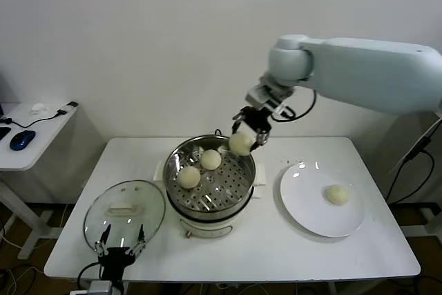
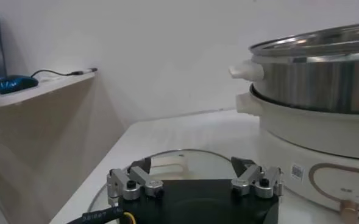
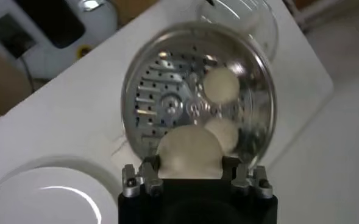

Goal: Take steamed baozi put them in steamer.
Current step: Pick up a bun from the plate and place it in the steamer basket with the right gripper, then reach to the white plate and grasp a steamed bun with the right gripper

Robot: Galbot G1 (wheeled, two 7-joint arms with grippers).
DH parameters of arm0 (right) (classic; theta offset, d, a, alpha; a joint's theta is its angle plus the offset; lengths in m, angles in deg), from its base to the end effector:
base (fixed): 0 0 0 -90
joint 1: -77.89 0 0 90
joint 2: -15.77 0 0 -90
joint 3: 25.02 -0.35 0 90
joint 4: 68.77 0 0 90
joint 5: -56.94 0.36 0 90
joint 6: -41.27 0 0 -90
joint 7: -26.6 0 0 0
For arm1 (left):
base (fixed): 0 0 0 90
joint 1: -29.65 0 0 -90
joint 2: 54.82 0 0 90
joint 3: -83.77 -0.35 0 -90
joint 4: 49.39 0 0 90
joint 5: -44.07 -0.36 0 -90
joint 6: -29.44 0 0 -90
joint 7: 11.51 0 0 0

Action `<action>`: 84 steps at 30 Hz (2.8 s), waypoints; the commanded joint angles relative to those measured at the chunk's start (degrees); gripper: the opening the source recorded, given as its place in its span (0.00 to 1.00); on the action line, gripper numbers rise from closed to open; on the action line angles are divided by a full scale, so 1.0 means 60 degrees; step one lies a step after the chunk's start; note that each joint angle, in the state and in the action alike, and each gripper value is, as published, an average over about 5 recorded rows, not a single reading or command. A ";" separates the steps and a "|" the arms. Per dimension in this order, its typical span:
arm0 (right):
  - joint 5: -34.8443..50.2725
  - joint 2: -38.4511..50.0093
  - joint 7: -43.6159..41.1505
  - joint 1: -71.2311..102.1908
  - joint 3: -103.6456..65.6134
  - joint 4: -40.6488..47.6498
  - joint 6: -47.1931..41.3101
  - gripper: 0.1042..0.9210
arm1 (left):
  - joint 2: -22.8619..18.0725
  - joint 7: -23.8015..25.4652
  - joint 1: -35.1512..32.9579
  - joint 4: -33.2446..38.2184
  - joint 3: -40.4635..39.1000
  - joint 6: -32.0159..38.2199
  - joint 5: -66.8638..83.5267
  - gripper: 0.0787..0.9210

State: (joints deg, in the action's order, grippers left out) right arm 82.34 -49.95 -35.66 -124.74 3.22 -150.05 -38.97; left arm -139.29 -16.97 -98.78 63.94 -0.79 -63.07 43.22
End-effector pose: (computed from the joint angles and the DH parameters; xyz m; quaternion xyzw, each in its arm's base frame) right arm 0.5242 0.1194 0.0361 0.6719 -0.2869 0.6747 0.1053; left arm 0.1313 0.0512 -0.3639 0.0635 -0.9839 -0.0798 0.1469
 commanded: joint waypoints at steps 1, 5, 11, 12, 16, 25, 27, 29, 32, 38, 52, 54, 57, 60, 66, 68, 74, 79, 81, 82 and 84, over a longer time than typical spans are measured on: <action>-0.1560 -0.2088 -0.0164 0.0613 -0.0026 -0.0615 0.1969 0.69 | -0.0007 0.0001 -0.0006 -0.0011 0.0009 -0.0008 0.0003 0.88; -0.2103 -0.2215 -0.0044 0.1330 0.0031 -0.0302 0.2047 0.69 | 0.0004 -0.0003 -0.0053 -0.0043 -0.0006 0.0023 -0.0007 0.88; -0.2839 -0.2369 0.0137 0.2230 0.0086 0.0344 0.2102 0.69 | 0.0016 -0.0020 -0.0071 -0.0152 -0.0026 0.0067 -0.0034 0.88; -0.2973 -0.2389 0.0175 0.2365 0.0073 0.0456 0.2113 0.69 | 0.0013 -0.0020 -0.0072 -0.0148 -0.0025 0.0065 -0.0035 0.88; -0.3249 -0.2465 0.0304 0.2800 0.0023 0.0817 0.2135 0.70 | 0.0009 -0.0017 -0.0074 -0.0125 -0.0011 0.0056 -0.0031 0.88; -0.3249 -0.2585 0.0500 0.3186 -0.0097 0.1254 0.2101 0.71 | 0.0002 -0.0026 -0.0052 -0.0167 -0.0010 0.0053 -0.0031 0.88; -0.3262 -0.2605 0.0556 0.3198 -0.0155 0.1339 0.2124 0.75 | -0.0007 -0.0031 -0.0041 -0.0157 -0.0011 0.0042 -0.0033 0.88; -0.3276 -0.2600 0.0575 0.3142 -0.0230 0.1367 0.2167 0.80 | -0.0011 -0.0036 -0.0032 -0.0149 -0.0005 0.0034 -0.0032 0.88; -0.3112 -0.2521 0.0399 0.2813 -0.0326 0.1317 0.2287 0.86 | -0.0002 -0.0041 -0.0027 -0.0146 0.0011 0.0032 -0.0027 0.88; -0.1910 -0.2058 -0.0680 0.1468 -0.0297 0.1477 0.2724 0.88 | 0.0008 -0.0033 -0.0038 -0.0091 0.0017 0.0033 -0.0023 0.88; 0.0617 0.2364 -0.1030 -0.0526 0.2274 0.3139 0.0198 0.88 | 0.0056 -0.0024 0.0178 -0.0070 0.0061 -0.0005 0.0188 0.88; 0.0452 0.3190 -0.0854 -0.0225 0.2419 0.3047 -0.0308 0.88 | 0.0083 -0.0024 0.0219 -0.0076 0.0080 -0.0010 0.0251 0.88; -0.0075 0.4255 -0.0614 0.0536 0.2250 0.2915 -0.0834 0.88 | 0.0087 -0.0022 0.0281 -0.0108 0.0087 -0.0020 0.0305 0.88; -0.0762 0.4922 -0.0363 0.1646 0.1509 0.2968 -0.1329 0.88 | 0.0063 -0.0013 0.0290 -0.0111 0.0099 -0.0039 0.0308 0.88; -0.1952 0.5301 -0.0053 0.4222 -0.0687 0.3559 -0.1837 0.88 | 0.0027 -0.0001 0.0243 -0.0138 0.0163 -0.0070 0.0279 0.88; -0.2272 0.5203 0.0004 0.4827 -0.1192 0.3805 -0.1885 0.88 | 0.0014 0.0001 0.0236 -0.0162 0.0171 -0.0079 0.0256 0.88; -0.2634 0.4758 0.0106 0.6152 -0.2450 0.4371 -0.1992 0.88 | -0.0057 0.0013 0.0229 -0.0204 0.0167 -0.0108 0.0161 0.88; -0.2895 0.4376 0.0159 0.6787 -0.3138 0.4862 -0.2007 0.88 | -0.0072 0.0008 0.0202 -0.0267 0.0149 -0.0098 0.0108 0.88; -0.2961 0.4242 0.0188 0.6932 -0.3289 0.4989 -0.2013 0.88 | -0.0070 0.0005 0.0192 -0.0295 0.0148 -0.0096 0.0101 0.88; -0.2977 0.4183 0.0203 0.6985 -0.3345 0.5032 -0.2020 0.88 | -0.0068 0.0002 0.0189 -0.0310 0.0149 -0.0096 0.0097 0.88; -0.2998 0.4073 0.0226 0.7082 -0.3439 0.5094 -0.2044 0.88 | -0.0066 -0.0004 0.0185 -0.0332 0.0152 -0.0094 0.0093 0.88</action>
State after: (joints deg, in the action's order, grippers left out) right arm 67.06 -25.11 -34.95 -90.16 -10.47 -122.89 -49.58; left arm -139.67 -16.99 -97.69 61.91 0.13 -63.66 43.81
